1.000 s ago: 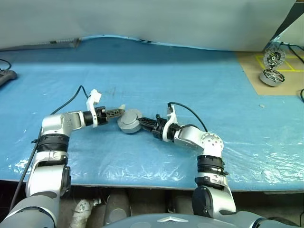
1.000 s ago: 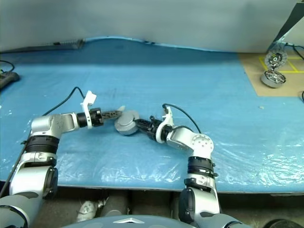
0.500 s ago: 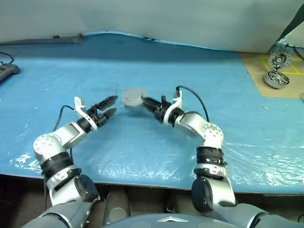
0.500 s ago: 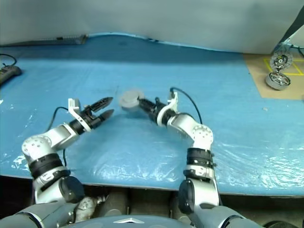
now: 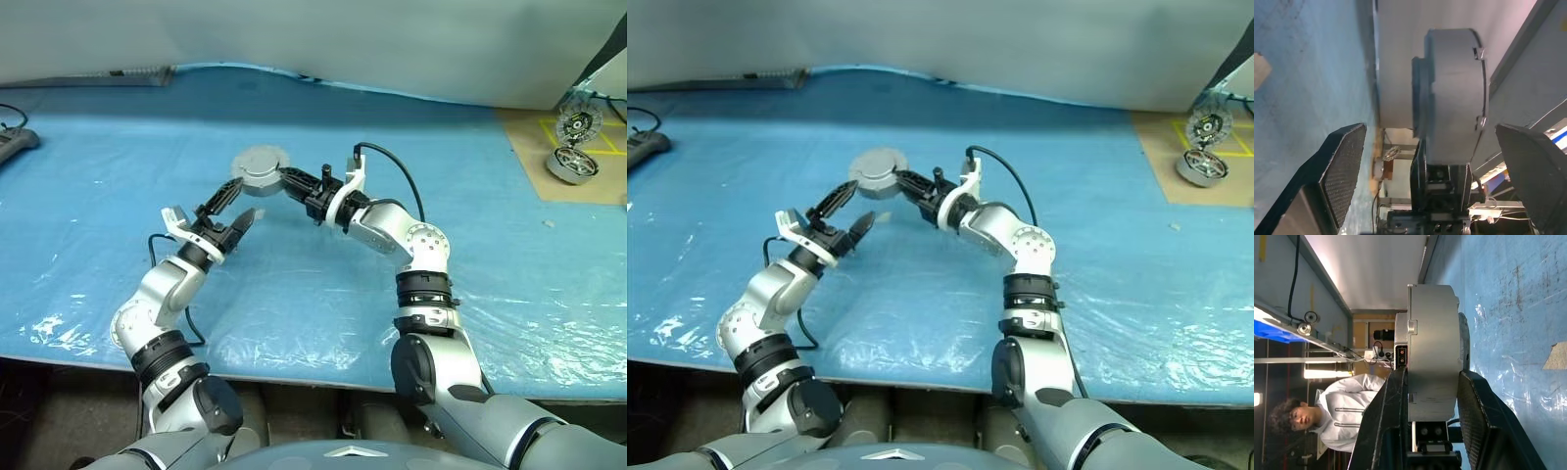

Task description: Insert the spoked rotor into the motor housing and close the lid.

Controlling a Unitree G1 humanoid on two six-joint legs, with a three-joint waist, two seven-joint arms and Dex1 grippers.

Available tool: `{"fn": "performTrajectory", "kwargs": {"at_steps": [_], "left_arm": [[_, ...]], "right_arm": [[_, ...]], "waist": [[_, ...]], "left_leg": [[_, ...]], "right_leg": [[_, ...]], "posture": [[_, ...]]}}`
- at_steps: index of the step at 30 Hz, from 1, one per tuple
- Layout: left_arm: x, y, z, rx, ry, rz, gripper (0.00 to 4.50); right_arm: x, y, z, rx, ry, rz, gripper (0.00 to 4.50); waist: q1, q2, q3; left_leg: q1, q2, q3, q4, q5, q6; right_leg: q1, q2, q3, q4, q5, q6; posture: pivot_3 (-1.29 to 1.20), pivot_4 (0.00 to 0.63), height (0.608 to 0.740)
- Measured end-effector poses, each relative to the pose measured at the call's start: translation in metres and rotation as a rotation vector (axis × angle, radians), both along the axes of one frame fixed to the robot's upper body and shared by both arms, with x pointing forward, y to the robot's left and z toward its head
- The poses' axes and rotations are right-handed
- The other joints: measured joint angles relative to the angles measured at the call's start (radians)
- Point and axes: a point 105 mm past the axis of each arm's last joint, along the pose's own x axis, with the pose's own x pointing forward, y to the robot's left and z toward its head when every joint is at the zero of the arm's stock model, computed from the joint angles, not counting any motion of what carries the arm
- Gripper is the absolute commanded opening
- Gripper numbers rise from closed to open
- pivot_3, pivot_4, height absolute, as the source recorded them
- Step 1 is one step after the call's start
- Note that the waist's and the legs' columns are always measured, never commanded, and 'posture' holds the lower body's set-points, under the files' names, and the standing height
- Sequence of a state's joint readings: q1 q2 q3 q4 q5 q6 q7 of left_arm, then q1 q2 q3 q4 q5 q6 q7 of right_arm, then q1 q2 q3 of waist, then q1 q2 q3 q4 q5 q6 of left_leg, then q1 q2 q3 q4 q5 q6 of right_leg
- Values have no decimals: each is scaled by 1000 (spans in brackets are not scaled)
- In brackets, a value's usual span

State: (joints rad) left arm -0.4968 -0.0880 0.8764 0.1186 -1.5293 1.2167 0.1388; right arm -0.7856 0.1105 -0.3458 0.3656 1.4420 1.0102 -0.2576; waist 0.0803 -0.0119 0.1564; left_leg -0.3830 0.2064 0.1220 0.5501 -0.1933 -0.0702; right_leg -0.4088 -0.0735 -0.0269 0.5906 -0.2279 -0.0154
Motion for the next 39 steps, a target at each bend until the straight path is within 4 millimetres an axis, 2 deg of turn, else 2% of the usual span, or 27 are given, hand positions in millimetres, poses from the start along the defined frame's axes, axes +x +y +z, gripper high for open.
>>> {"fn": "performTrajectory", "kwargs": {"at_steps": [6, 11, 15, 21, 24, 28, 32, 37, 39], "left_arm": [[-4, 2, -7, -8, 25, 0, 4500], [0, -3, -10, -7, 50, 8, 4500], [-1, -6, -14, -20, 59, 3, 4500], [-7, -16, -1, -20, -1, -38, 4500], [-9, -13, -4, -18, 12, -23, 4500], [-2, -6, -3, -20, 29, 32, 4500], [6, -12, -1, -21, 43, 40, 4500], [11, -32, -3, -23, 61, -4, 4500], [12, -37, -4, -12, 71, -17, 3936]], "right_arm": [[-2, 2, -1, -7, 0, 11, 1046], [-8, 3, -5, -31, -7, 25, 1046], [-11, -1, -13, -42, 10, 16, 1046], [-17, 6, -22, -70, 26, 49, 1046], [-16, 5, -22, -66, 27, 40, 1046], [-17, 5, -23, -67, 31, 43, 1046], [-18, 5, -25, -67, 35, 48, 1046], [-21, 8, -29, -73, 43, 59, 1046], [-22, 8, -30, -75, 44, 62, 1046]], "waist": [[0, 0, 0], [1, 0, 0], [3, 0, 0], [1, 0, 0], [2, 0, 0], [1, 0, 0], [2, 0, 0], [1, 0, 0], [0, 0, 0]], "left_leg": [[0, 0, 0, 1, 0, 0], [0, 0, 0, 2, 0, 0], [0, 0, 0, 4, 0, 0], [1, 0, 0, 6, 0, 0], [1, 0, 0, 9, 0, 0], [3, 0, 0, 14, 0, 0], [3, 0, 0, 18, 0, 0], [2, 1, 0, 19, 0, 0], [2, 1, 0, 18, 0, 0]], "right_leg": [[0, 0, 0, 1, 0, 1], [1, 0, 0, 1, 1, 2], [1, 0, 0, 2, 1, 2], [1, 0, 1, 5, 1, 2], [1, 0, 1, 8, 1, 2], [1, -1, 2, 14, 1, 2], [2, -2, 3, 16, 1, 3], [2, -2, 3, 16, 1, 3], [2, -2, 3, 16, 1, 3]], "posture": [[0, 150, 740], [0, 150, 740], [0, 150, 740], [0, 150, 740], [0, 150, 740], [0, 150, 740], [0, 150, 740], [0, 150, 740], [0, 150, 740]]}}
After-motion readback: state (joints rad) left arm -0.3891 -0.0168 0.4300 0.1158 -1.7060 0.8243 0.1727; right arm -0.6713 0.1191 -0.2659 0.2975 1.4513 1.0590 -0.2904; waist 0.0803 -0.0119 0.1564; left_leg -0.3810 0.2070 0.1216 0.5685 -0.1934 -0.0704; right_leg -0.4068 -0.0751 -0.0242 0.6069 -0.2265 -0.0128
